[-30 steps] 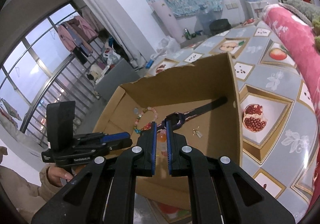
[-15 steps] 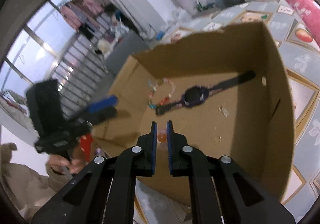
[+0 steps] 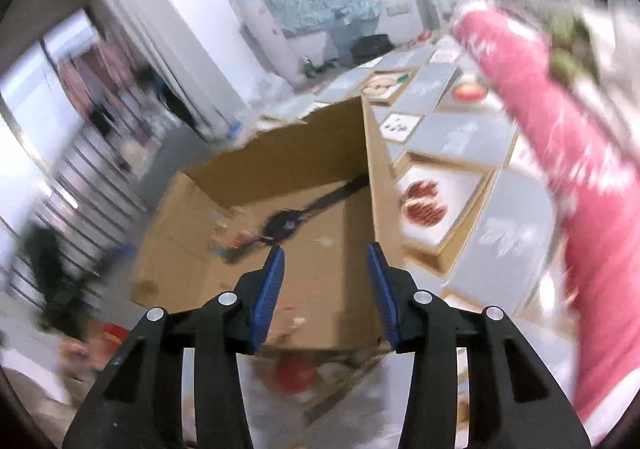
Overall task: Organize jewelry
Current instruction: 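Withdraw both grippers from the box and lift them away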
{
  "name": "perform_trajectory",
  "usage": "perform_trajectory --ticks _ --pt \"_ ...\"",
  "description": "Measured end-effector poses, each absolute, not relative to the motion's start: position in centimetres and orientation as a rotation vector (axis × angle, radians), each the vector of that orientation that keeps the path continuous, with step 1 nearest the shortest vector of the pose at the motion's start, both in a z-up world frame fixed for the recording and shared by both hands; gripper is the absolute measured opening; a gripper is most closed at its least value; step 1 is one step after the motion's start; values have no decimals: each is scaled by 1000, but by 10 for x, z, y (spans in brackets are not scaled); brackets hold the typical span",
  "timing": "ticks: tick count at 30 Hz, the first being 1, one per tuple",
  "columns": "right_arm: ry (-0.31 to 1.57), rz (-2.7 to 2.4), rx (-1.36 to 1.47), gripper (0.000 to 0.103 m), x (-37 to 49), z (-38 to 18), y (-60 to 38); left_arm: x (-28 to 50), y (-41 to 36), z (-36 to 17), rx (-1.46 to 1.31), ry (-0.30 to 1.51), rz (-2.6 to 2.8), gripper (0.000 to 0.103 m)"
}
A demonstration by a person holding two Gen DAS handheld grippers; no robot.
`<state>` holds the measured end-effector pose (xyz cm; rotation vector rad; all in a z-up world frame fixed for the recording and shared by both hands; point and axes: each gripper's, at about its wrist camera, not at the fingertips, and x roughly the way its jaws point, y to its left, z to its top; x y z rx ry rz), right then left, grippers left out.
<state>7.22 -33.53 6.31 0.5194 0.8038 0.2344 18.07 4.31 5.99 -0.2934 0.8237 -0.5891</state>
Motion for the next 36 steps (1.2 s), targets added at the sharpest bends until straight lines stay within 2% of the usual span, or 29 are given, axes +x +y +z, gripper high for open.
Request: perform_trajectory --ticks 4,10,13,15,20,36 --pt "786 219 577 41 69 69 -343 182 48 33 -430 959 -618 81" --pt "746 110 505 51 64 74 -351 170 50 24 -473 961 -620 82" --pt "898 159 562 51 82 42 -355 171 52 22 -508 964 -628 82" --pt "951 233 605 47 87 28 -347 171 53 22 -522 960 -628 82" --pt "949 170 478 47 84 36 -330 162 50 28 -512 947 -608 81" --pt "946 126 481 46 8 30 -318 86 63 29 -500 930 -614 81"
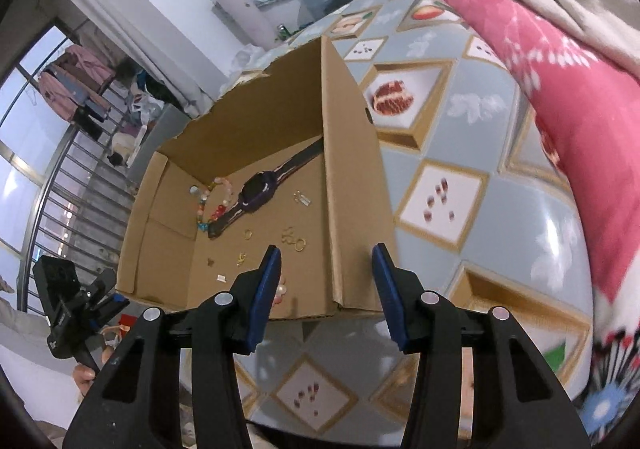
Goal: Organize jewelry
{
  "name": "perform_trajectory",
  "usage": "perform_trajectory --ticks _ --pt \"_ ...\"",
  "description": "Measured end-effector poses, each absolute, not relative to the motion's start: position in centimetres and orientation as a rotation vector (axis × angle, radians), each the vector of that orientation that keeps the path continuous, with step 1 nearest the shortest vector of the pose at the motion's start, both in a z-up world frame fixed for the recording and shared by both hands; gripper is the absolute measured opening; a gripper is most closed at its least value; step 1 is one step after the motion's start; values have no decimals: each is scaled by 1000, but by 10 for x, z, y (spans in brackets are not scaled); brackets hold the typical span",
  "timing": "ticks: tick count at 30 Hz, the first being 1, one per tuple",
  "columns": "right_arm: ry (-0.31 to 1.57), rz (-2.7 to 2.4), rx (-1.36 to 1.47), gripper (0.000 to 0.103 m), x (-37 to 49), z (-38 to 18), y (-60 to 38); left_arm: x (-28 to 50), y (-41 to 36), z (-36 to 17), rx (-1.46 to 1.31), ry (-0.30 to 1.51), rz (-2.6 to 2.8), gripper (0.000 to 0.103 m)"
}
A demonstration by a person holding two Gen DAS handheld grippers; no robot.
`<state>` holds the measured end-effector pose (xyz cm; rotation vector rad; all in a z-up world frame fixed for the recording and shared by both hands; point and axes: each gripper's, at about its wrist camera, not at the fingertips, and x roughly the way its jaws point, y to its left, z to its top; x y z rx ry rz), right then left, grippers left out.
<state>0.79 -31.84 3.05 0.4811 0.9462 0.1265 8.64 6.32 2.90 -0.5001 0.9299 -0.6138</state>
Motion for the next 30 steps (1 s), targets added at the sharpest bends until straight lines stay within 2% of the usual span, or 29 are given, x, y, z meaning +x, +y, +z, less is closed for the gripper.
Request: perform_trajectory --ticks 7,9,11,12,16,18,25,30 --pt "865 84 459 47 -12 33 -318 59 66 38 -433 852 -557 82" --pt "802 26 409 56 -29 45 -316 47 68 49 -380 784 -488 84" --pt "752 -22 344 61 -48 56 -309 30 67 63 -312 716 -420 91" --pt "740 -30 324 64 -54 59 -306 24 66 67 -287 693 -396 98" --pt "706 -31 248 74 -75 66 -283 -3 60 83 -205 619 -316 98" --pt "694 -25 205 83 -82 66 -268 -12 54 86 -168 614 -271 98" --pt "718 -12 82 91 -81 60 -223 -26 28 87 -7 590 -101 98" --pt "739 -30 85 95 -78 56 -212 -18 20 80 43 640 -57 98"
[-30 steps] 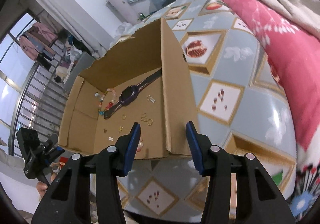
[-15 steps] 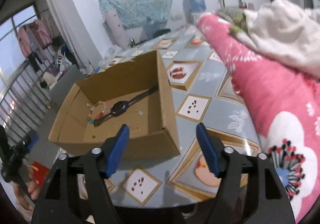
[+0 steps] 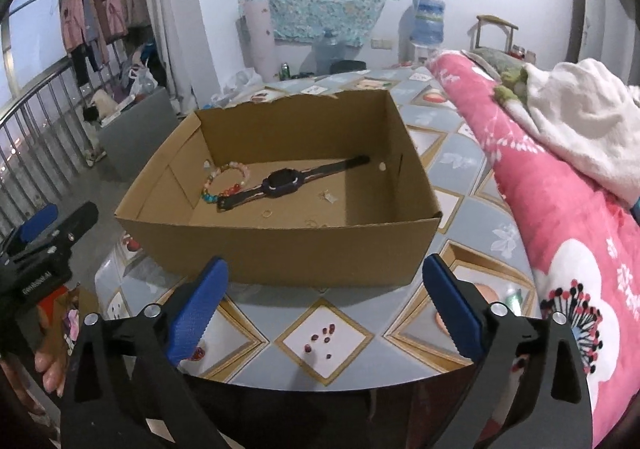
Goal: Organize jewelry
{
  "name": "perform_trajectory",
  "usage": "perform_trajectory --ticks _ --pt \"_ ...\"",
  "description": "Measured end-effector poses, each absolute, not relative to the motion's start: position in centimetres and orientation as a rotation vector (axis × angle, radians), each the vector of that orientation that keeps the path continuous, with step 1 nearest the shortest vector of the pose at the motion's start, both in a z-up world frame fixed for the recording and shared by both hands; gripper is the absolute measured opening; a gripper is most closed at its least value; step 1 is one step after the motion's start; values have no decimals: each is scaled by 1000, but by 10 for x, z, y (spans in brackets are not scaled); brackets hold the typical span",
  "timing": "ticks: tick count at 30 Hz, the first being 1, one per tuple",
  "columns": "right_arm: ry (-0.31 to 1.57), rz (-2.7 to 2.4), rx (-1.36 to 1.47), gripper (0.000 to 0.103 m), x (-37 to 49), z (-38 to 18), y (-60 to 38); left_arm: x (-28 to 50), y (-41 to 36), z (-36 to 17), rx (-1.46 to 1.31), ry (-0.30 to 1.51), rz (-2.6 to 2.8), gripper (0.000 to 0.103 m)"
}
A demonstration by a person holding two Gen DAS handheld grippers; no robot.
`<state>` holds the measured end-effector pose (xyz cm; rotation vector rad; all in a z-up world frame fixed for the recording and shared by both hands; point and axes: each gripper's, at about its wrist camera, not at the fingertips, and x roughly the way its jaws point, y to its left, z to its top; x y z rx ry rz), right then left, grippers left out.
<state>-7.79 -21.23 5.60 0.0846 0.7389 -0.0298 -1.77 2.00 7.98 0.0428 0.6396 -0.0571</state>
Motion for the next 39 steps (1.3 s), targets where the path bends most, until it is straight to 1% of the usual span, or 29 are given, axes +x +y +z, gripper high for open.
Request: perform_trajectory --ticks 3,12,18,25,39 --pt "757 -61 76 95 -74 51 -209 -9 15 69 32 713 -59 98" --pt "799 -70 49 95 -71 43 -203 -10 2 52 36 802 -90 98" --pt "798 -51 32 95 -77 43 -201 -10 6 50 23 807 -85 98" --pt "860 -41 42 95 -76 25 -206 -7 8 43 24 819 -80 98" --pt "823 -53 87 95 -67 39 -211 2 -7 43 36 860 -135 98"
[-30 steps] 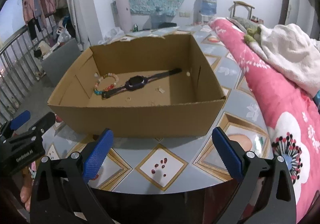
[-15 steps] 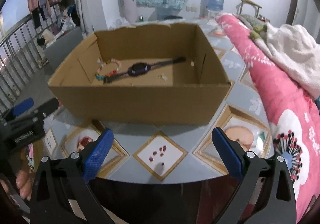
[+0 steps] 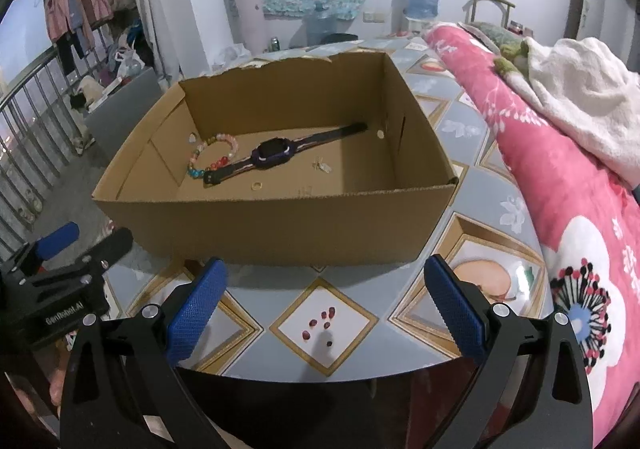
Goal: Organize jewelry
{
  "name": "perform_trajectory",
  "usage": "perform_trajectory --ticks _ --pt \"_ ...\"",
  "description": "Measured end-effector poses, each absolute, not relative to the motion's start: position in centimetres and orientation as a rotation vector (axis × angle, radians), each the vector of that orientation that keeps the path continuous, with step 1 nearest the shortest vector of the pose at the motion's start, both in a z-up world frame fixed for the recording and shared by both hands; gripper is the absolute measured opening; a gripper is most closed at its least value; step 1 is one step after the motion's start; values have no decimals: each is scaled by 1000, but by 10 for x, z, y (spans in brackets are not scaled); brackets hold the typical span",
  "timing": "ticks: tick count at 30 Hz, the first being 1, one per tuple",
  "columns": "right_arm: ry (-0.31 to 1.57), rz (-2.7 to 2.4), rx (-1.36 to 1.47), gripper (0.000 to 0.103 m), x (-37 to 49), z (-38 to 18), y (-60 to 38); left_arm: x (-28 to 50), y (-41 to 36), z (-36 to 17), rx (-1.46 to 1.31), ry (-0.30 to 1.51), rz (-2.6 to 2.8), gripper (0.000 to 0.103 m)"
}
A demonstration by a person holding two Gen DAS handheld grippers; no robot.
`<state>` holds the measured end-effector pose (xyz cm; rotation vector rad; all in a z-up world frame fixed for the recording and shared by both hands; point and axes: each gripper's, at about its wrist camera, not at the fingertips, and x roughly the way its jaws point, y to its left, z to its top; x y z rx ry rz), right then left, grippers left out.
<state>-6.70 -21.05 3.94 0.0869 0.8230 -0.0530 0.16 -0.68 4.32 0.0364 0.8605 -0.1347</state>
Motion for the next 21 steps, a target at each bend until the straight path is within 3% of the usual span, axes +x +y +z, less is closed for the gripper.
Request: perform_trajectory --ticks 21 --pt "829 -72 96 95 -63 38 -214 3 -14 36 50 898 -152 98"
